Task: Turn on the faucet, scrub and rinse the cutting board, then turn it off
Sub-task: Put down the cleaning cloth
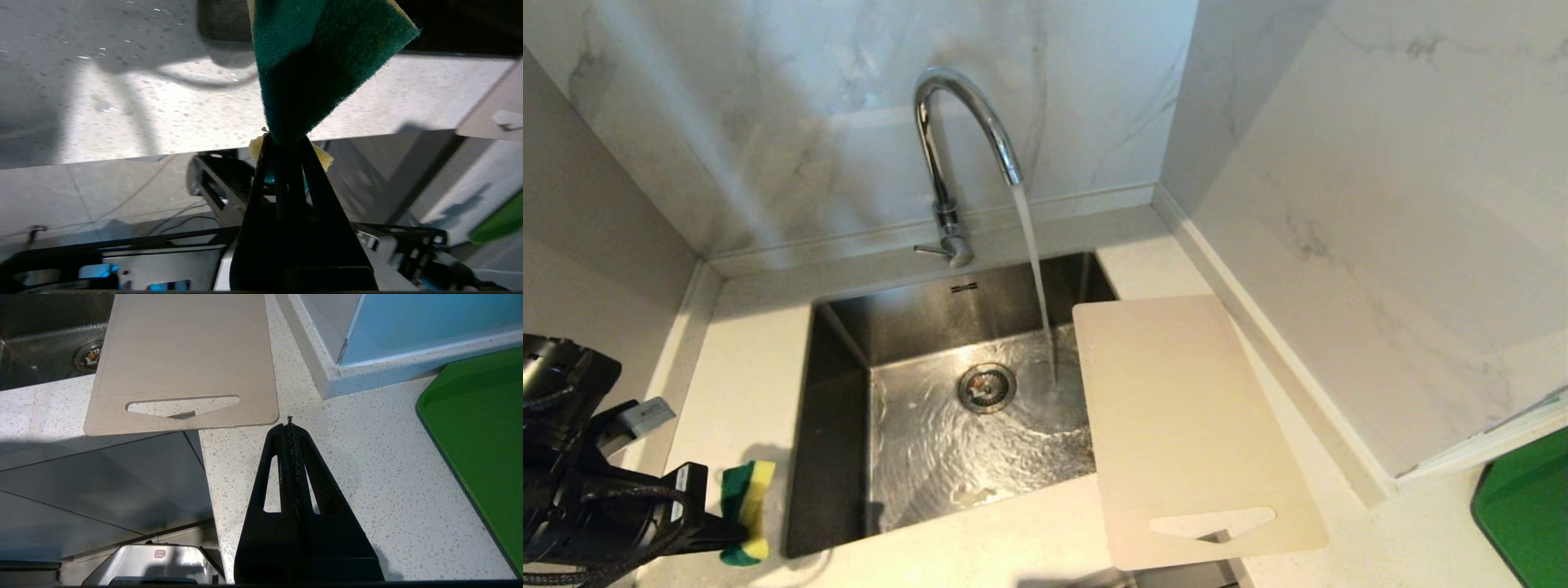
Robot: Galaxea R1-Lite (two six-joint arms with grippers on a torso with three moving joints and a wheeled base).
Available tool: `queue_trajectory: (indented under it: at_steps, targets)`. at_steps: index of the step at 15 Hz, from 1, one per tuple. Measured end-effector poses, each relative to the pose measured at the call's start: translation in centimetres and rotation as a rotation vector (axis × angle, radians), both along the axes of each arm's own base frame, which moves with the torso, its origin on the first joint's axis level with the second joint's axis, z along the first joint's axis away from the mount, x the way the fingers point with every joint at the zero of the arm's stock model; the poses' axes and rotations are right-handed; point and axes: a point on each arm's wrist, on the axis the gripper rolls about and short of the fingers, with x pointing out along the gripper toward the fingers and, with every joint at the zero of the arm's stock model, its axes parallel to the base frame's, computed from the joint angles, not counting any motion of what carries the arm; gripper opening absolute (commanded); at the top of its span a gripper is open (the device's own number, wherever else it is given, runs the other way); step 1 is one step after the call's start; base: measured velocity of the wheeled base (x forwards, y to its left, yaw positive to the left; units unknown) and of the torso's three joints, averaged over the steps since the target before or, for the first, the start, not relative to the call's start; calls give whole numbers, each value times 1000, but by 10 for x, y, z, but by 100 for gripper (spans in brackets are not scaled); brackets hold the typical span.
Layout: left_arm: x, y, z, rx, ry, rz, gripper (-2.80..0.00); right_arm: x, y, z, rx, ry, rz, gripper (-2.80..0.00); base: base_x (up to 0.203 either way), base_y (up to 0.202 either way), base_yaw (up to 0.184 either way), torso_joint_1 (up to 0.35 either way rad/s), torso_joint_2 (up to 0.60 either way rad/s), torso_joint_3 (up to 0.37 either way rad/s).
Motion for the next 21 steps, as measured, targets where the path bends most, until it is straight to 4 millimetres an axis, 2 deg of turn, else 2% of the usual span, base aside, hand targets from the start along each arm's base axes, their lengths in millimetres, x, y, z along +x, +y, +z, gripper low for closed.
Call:
queue_trajectory:
  at_steps: [5,11,14,15,18,21]
  targets:
    - [1,12,-34,288,83,-20,-280,0,0,0,0,-5,0,-280,0,0,0,0,0,0]
    - [18,34,-59,318,152,37,-280,0,0,0,0,-6,0,-280,0,0,0,0,0,0]
    - [21,39,-68,321,185,49,-280,0,0,0,0,-5,-1,-280,0,0,0,0,0,0]
    - [21,39,-70,321,190,49,0,0,0,0,0,-6,-1,-280,0,0,0,0,0,0]
    - [20,40,-74,321,188,53,0,0,0,0,0,-5,-1,-280,0,0,0,0,0,0]
    - [15,42,-69,317,166,68,0,0,0,0,0,-6,-1,-280,0,0,0,0,0,0]
